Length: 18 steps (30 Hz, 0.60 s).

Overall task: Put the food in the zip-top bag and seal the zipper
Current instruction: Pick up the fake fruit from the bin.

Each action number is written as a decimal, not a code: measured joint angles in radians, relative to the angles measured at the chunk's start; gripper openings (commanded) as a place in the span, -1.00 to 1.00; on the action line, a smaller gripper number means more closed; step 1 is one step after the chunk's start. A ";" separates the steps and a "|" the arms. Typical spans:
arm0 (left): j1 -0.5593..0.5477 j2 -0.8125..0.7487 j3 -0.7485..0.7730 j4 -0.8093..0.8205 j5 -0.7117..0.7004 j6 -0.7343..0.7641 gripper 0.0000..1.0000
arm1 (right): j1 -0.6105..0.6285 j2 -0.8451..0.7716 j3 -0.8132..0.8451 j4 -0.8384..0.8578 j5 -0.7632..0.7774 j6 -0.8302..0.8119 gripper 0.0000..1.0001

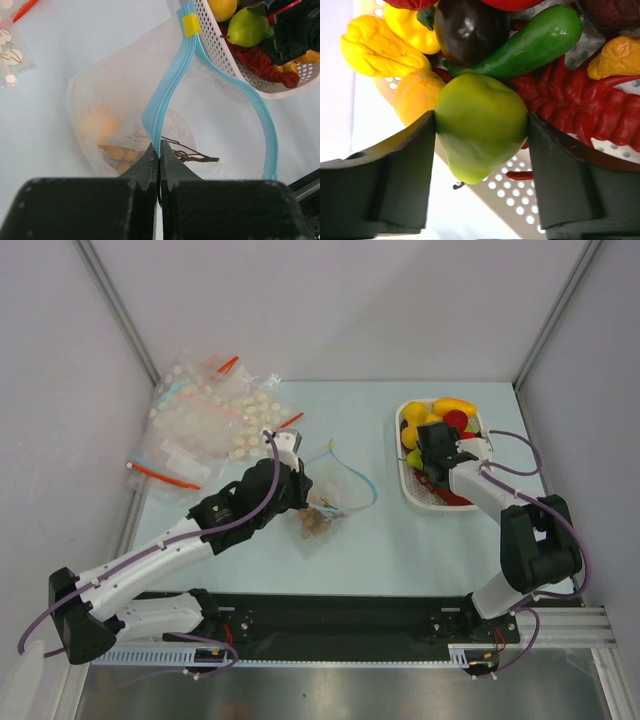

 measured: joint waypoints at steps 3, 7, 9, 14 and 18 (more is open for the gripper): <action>0.000 0.000 0.000 0.000 0.000 0.000 -0.99 | -0.002 -0.006 -0.003 0.010 -0.006 -0.005 0.11; 0.000 0.000 0.000 0.000 0.000 0.000 -0.99 | -0.003 -0.073 -0.039 0.010 -0.008 -0.010 0.12; 0.000 0.000 0.000 0.000 0.000 0.000 -0.99 | -0.003 -0.129 -0.059 0.002 -0.007 -0.014 0.11; 0.000 0.000 0.000 0.000 0.002 0.000 -0.99 | -0.003 -0.347 -0.134 0.032 -0.020 -0.114 -0.10; 0.000 0.003 0.000 0.001 0.006 0.002 -1.00 | -0.001 -0.532 -0.246 0.148 -0.121 -0.286 -0.32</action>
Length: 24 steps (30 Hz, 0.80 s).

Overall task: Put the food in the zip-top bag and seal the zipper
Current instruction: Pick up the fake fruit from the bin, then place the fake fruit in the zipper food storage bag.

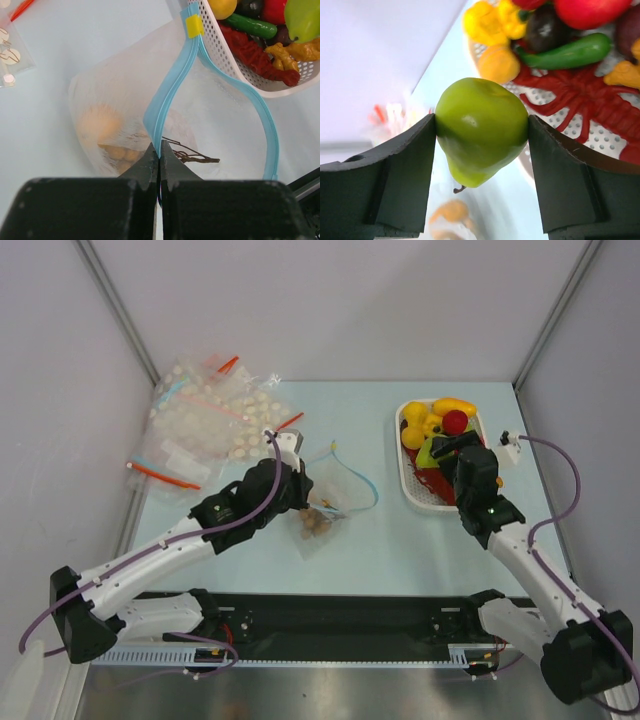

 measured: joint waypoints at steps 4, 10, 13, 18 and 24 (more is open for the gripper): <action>0.000 0.018 0.000 0.000 0.004 0.006 -0.99 | 0.024 -0.122 -0.080 0.101 -0.129 -0.149 -0.39; 0.000 0.040 0.000 0.001 0.026 0.017 -0.99 | 0.072 -0.192 -0.113 0.247 -0.421 -0.329 -0.33; 0.000 0.045 0.000 0.002 0.039 0.027 -0.99 | 0.117 -0.201 -0.117 0.336 -0.576 -0.407 -0.32; 0.000 0.049 0.000 0.009 0.069 0.039 -0.99 | 0.280 -0.199 -0.116 0.436 -0.732 -0.560 -0.29; 0.000 0.047 0.000 0.020 0.097 0.051 -0.99 | 0.422 -0.118 -0.098 0.462 -0.819 -0.705 -0.27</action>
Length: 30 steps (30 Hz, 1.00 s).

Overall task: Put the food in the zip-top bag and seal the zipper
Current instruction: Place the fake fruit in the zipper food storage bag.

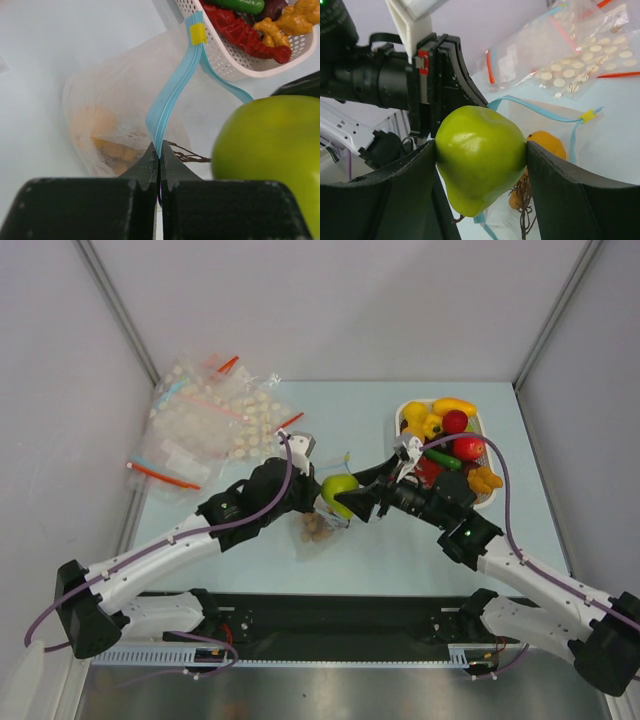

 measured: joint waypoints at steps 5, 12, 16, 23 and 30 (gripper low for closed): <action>0.000 -0.029 -0.014 0.021 0.030 0.004 -0.99 | 0.006 0.084 0.035 -0.014 -0.019 -0.055 -0.25; 0.005 -0.075 -0.041 0.036 0.072 0.026 -0.99 | 0.006 0.115 0.054 -0.039 0.007 -0.080 -0.24; 0.004 -0.079 -0.050 0.043 0.093 0.037 -0.99 | 0.005 0.114 0.054 -0.050 0.026 -0.089 -0.21; 0.000 -0.078 -0.050 0.053 0.124 0.053 -0.99 | -0.036 0.112 0.098 -0.122 -0.003 -0.096 -0.21; -0.002 -0.076 -0.050 0.072 0.148 0.056 -0.99 | -0.100 0.154 0.179 -0.182 -0.135 -0.100 -0.13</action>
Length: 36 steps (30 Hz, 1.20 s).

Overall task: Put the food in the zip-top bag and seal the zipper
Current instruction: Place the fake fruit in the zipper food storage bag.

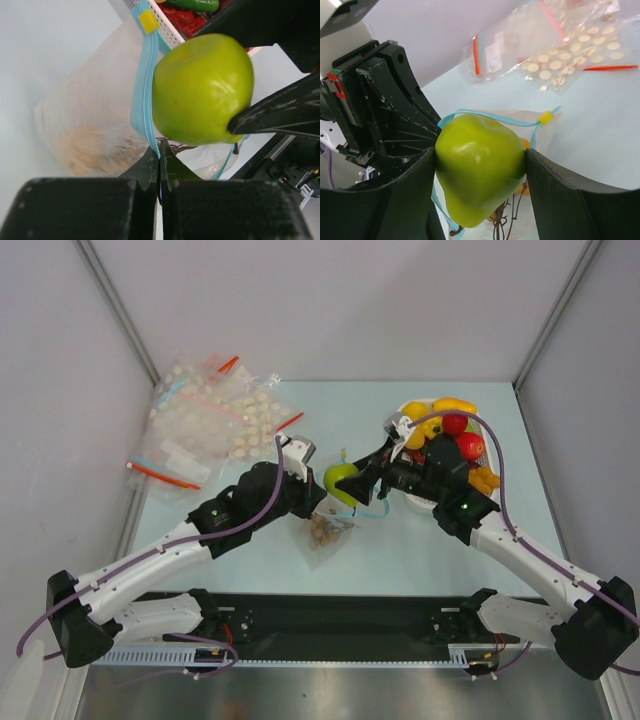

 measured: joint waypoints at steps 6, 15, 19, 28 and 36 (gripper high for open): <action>-0.007 0.010 0.000 -0.015 0.004 0.020 -0.99 | -0.006 0.074 0.063 -0.071 -0.064 -0.024 -0.11; -0.012 0.033 0.000 -0.040 -0.003 0.029 -0.99 | -0.005 0.105 0.072 -0.101 -0.074 -0.027 0.48; -0.015 0.033 0.000 -0.041 -0.019 0.026 -0.99 | -0.002 0.107 0.075 -0.103 -0.071 -0.033 0.44; -0.019 0.009 0.000 -0.045 -0.100 -0.006 -0.99 | 0.021 0.113 0.085 -0.130 -0.058 -0.044 1.00; -0.019 -0.050 -0.006 -0.026 -0.154 -0.017 -0.99 | 0.033 0.115 0.085 -0.151 -0.047 -0.045 1.00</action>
